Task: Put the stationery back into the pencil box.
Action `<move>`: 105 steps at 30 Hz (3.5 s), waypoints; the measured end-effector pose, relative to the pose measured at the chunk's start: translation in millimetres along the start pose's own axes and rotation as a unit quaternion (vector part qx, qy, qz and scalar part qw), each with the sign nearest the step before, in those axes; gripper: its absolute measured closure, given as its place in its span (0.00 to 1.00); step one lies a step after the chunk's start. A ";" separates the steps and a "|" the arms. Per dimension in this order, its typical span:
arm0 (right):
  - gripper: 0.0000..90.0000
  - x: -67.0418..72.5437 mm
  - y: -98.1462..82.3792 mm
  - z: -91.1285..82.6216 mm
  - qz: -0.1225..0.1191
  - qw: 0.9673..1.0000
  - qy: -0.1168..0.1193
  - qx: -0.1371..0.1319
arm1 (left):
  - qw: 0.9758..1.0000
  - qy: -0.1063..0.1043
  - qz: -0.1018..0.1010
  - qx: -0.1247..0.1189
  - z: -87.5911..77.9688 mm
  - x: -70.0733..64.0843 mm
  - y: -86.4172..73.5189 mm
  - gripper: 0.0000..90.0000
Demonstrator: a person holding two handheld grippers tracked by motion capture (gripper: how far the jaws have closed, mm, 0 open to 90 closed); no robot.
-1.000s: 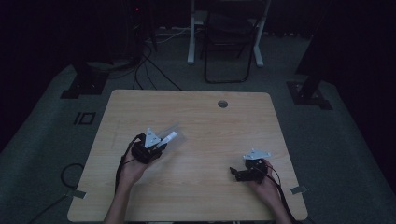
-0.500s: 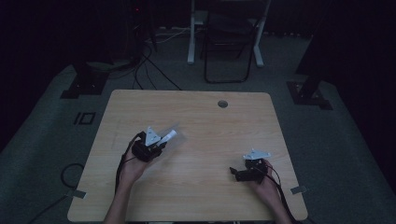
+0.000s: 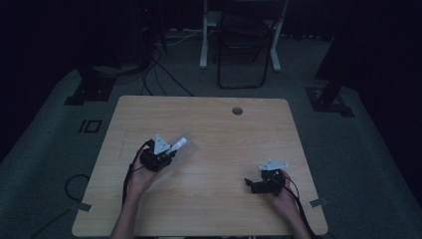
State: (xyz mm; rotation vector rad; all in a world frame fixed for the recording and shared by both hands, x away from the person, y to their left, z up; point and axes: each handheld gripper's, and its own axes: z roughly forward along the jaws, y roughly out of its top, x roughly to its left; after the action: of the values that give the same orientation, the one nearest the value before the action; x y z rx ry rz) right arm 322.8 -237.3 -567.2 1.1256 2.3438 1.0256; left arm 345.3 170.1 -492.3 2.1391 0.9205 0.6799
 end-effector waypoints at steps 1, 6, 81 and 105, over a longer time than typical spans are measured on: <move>0.14 0.0 0.0 0.0 0.000 1.000 0.000 0.000 | 1.000 0.001 0.001 0.001 0.6 0.1 -0.1 0.79; 0.14 0.0 0.0 0.0 0.000 1.000 0.000 0.000 | 1.000 0.002 0.001 0.003 3.6 0.5 -0.7 0.79; 0.14 0.0 0.0 0.0 0.000 1.000 0.000 0.000 | 0.999 0.018 0.026 0.036 33.9 -1.1 -8.0 0.79; 0.14 0.0 0.0 0.0 0.000 1.000 0.000 0.000 | 0.999 0.015 0.029 0.019 20.0 -11.9 -13.4 0.69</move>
State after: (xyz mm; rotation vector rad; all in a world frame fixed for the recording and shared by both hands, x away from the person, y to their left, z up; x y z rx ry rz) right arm 322.8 -237.3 -567.2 1.1256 2.3438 1.0257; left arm 346.3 159.8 -517.1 2.2026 0.8965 0.7310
